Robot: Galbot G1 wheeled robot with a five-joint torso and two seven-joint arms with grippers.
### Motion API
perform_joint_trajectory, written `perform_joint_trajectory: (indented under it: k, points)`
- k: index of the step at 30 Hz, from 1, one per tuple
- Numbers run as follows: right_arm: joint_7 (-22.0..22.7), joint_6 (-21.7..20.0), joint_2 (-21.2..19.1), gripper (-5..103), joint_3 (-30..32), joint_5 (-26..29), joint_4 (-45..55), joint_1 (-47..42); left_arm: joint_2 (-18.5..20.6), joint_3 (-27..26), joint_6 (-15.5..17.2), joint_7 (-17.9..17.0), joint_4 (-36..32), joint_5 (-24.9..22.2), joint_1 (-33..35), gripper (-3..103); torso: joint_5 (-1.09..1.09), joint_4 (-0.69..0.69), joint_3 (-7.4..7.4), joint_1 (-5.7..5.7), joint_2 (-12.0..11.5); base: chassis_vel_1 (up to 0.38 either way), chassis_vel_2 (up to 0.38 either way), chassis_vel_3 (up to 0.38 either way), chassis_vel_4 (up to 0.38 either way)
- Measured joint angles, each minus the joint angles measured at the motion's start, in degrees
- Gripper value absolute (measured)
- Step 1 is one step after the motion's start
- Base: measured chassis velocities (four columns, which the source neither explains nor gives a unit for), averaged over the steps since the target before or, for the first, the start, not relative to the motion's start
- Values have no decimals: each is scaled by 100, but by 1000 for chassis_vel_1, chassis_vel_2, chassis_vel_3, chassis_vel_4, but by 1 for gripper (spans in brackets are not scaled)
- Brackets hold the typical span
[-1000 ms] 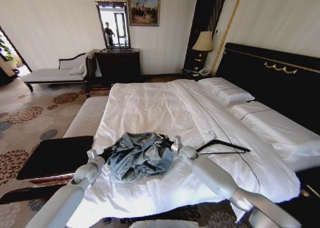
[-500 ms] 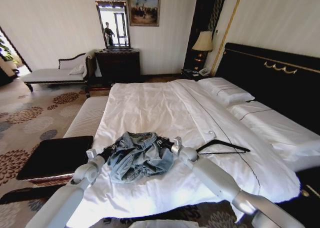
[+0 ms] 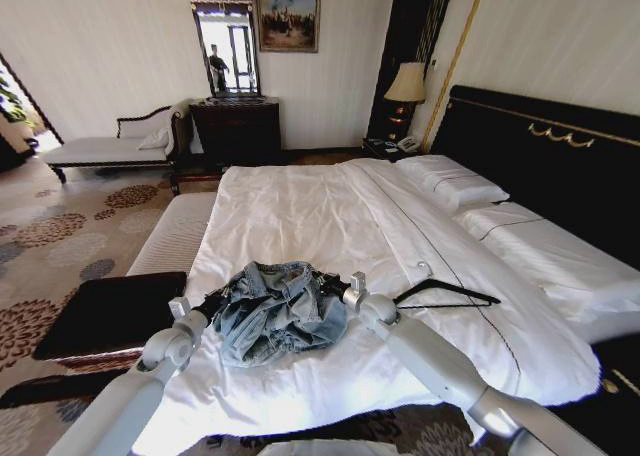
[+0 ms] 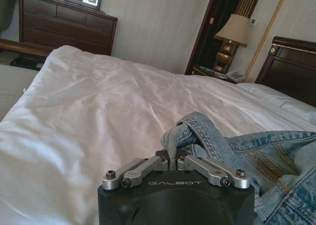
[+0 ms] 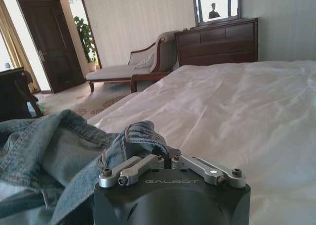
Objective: Pick up the clothes from the bed and hang them on the clothes hanger.
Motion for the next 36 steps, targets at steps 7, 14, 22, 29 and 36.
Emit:
perform_joint_trajectory:
  k: [7,14,22,29,36]
  points:
    - [456,-166,-104,1,296,388,805,-12,331,-301,34,-179,-585,-248,37,2,0,0,0,0,0,0,0,0,0]
    - [805,-343,-220,1,613,777,1325,243,781,-653,83,-357,-1110,-582,-6,2,0,1,0,0,0,0,0,0,0]
    - [949,-546,-375,1,675,963,1651,548,1070,-861,119,-473,-1476,-759,17,2,0,0,0,0,0,0,0,0,0]
    - [907,-570,-120,1,94,588,1430,437,808,-955,91,-408,-1459,-443,536,2,0,0,0,0,0,0,0,0,0]
    - [795,-536,518,1,-849,-359,782,351,404,-1078,22,-315,-1393,-222,1021,2,-1,2,0,0,0,0,0,0,0]
